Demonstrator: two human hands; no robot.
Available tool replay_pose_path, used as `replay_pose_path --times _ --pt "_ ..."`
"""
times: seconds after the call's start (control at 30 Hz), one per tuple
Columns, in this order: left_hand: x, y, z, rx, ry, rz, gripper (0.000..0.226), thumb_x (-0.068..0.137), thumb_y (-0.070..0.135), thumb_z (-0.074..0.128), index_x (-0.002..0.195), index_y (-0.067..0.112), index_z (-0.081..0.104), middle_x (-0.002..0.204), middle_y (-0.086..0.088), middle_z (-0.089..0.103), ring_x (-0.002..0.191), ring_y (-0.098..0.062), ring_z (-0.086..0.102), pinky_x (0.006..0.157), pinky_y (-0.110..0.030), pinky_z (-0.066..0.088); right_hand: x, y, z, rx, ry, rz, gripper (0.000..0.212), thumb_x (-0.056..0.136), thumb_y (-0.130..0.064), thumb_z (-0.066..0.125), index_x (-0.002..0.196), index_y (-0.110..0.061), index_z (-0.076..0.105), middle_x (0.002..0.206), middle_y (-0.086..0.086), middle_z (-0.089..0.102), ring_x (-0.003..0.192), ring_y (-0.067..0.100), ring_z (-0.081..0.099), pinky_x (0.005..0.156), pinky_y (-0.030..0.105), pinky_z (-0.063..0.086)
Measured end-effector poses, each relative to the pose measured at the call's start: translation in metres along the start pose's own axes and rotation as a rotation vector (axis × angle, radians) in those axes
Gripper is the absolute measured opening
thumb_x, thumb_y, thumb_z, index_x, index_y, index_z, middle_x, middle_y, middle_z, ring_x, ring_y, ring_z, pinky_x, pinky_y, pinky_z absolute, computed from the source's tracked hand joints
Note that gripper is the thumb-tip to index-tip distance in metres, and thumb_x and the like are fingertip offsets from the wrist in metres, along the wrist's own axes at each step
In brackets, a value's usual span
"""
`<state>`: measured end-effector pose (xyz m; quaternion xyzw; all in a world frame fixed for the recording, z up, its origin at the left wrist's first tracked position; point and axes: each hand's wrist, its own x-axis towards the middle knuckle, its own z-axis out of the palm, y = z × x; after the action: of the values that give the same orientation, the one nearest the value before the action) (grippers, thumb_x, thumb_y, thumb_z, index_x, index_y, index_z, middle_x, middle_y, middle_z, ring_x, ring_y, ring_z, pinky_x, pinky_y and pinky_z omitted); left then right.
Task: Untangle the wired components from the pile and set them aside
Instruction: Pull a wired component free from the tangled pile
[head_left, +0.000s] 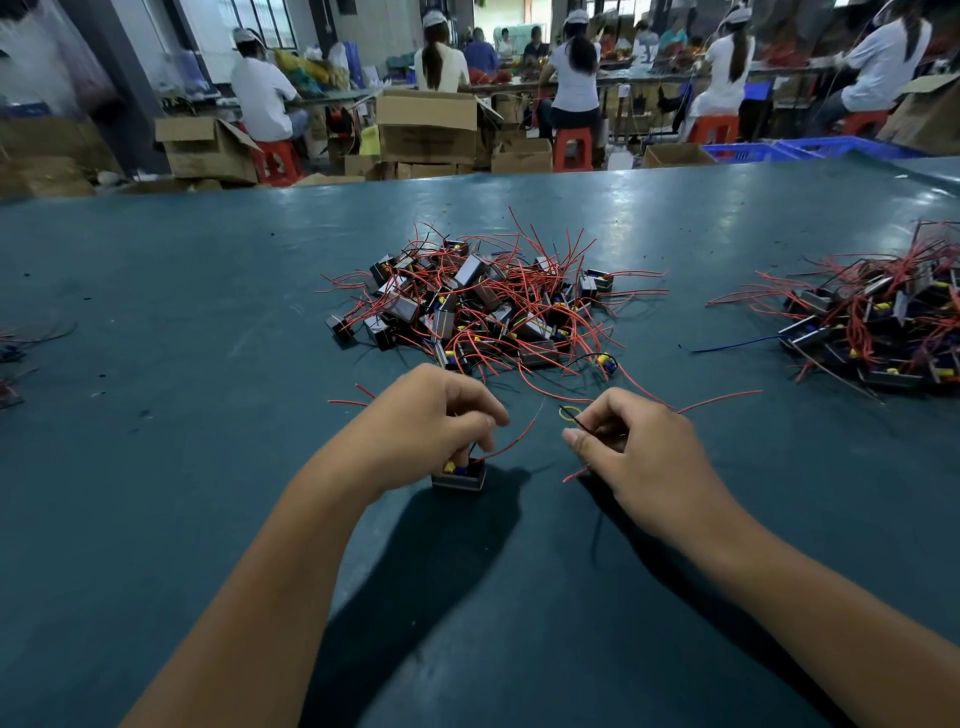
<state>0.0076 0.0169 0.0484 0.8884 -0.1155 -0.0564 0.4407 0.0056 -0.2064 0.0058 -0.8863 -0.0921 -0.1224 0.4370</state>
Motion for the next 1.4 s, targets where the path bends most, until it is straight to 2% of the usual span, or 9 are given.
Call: replay_pose_path --times 0.23,0.37,0.57,0.67,0.8,1.07,1.2,1.33,1.4 --pt "0.005 -0.012 -0.004 -0.005 0.043 -0.008 0.011 0.089 0.013 0.074 0.096 0.021 0.073 0.08 0.0 0.074 0.066 -0.009 0.066 0.057 -0.028 0.055 -0.002 0.0 -0.001 0.122 -0.015 -0.05 0.015 0.086 -0.027 0.076 0.076 -0.024 0.065 0.072 -0.01 0.069 0.065 0.003 0.062 0.059 0.012 0.045" --pt "0.01 -0.014 0.003 0.023 0.077 0.014 0.02 0.082 0.021 0.083 0.097 0.024 0.07 0.085 0.006 0.073 0.073 -0.011 0.07 0.065 -0.031 0.06 -0.003 -0.003 -0.001 0.209 0.003 -0.093 0.014 0.089 -0.03 0.072 0.077 -0.027 0.066 0.075 -0.016 0.069 0.069 -0.001 0.063 0.063 0.013 0.046" --pt "0.013 -0.015 0.012 0.228 0.148 0.041 0.009 0.088 0.023 0.076 0.088 0.023 0.068 0.073 0.008 0.069 0.059 -0.001 0.06 0.06 -0.024 0.052 -0.002 0.0 0.002 0.219 -0.01 -0.093 0.016 0.091 -0.021 0.07 0.077 -0.025 0.066 0.062 -0.019 0.061 0.055 -0.002 0.051 0.055 0.009 0.038" --pt "0.014 -0.014 0.014 0.287 0.143 0.042 0.014 0.084 0.027 0.081 0.087 0.025 0.068 0.071 0.009 0.064 0.058 0.001 0.054 0.058 -0.019 0.046 -0.001 0.001 0.003 0.214 -0.007 -0.095 0.013 0.091 -0.021 0.07 0.08 -0.026 0.067 0.065 -0.021 0.063 0.058 -0.004 0.054 0.057 0.007 0.039" --pt "0.012 -0.013 0.012 0.324 0.104 0.024 0.025 0.076 0.039 0.085 0.089 0.028 0.066 0.07 0.009 0.064 0.059 -0.003 0.055 0.061 -0.025 0.047 0.001 0.003 0.003 0.281 -0.035 -0.077 0.01 0.09 -0.02 0.072 0.09 -0.029 0.072 0.077 -0.025 0.07 0.067 -0.009 0.062 0.064 0.004 0.043" --pt "0.008 -0.011 0.007 0.318 -0.045 0.031 0.039 0.069 0.044 0.088 0.097 0.031 0.065 0.069 0.01 0.065 0.06 -0.001 0.058 0.062 -0.026 0.047 0.005 0.007 0.006 0.383 -0.098 -0.012 0.014 0.095 -0.023 0.065 0.099 -0.034 0.074 0.08 -0.003 0.076 0.066 0.008 0.068 0.067 0.02 0.056" --pt "0.005 -0.009 0.004 0.297 -0.086 0.047 0.034 0.072 0.036 0.087 0.097 0.03 0.063 0.076 0.007 0.068 0.062 -0.004 0.06 0.063 -0.028 0.05 0.005 0.006 0.005 0.203 -0.146 -0.094 0.019 0.099 -0.027 0.057 0.108 -0.032 0.073 0.077 -0.009 0.071 0.062 -0.001 0.058 0.065 0.016 0.049" --pt "0.004 -0.008 0.003 0.287 -0.094 0.063 0.035 0.071 0.038 0.088 0.094 0.028 0.062 0.077 0.006 0.068 0.061 -0.004 0.058 0.061 -0.026 0.049 0.005 0.003 0.003 0.034 -0.202 -0.194 0.036 0.101 -0.026 0.051 0.135 -0.017 0.06 0.083 -0.017 0.062 0.082 -0.012 0.058 0.074 0.003 0.037" --pt "0.004 -0.008 0.005 0.285 -0.087 0.068 0.037 0.07 0.039 0.088 0.094 0.028 0.062 0.076 0.007 0.067 0.062 -0.004 0.058 0.062 -0.027 0.05 0.004 0.003 0.003 0.033 -0.189 -0.2 0.036 0.101 -0.024 0.052 0.137 -0.021 0.059 0.08 -0.016 0.063 0.078 -0.009 0.059 0.074 0.005 0.039"
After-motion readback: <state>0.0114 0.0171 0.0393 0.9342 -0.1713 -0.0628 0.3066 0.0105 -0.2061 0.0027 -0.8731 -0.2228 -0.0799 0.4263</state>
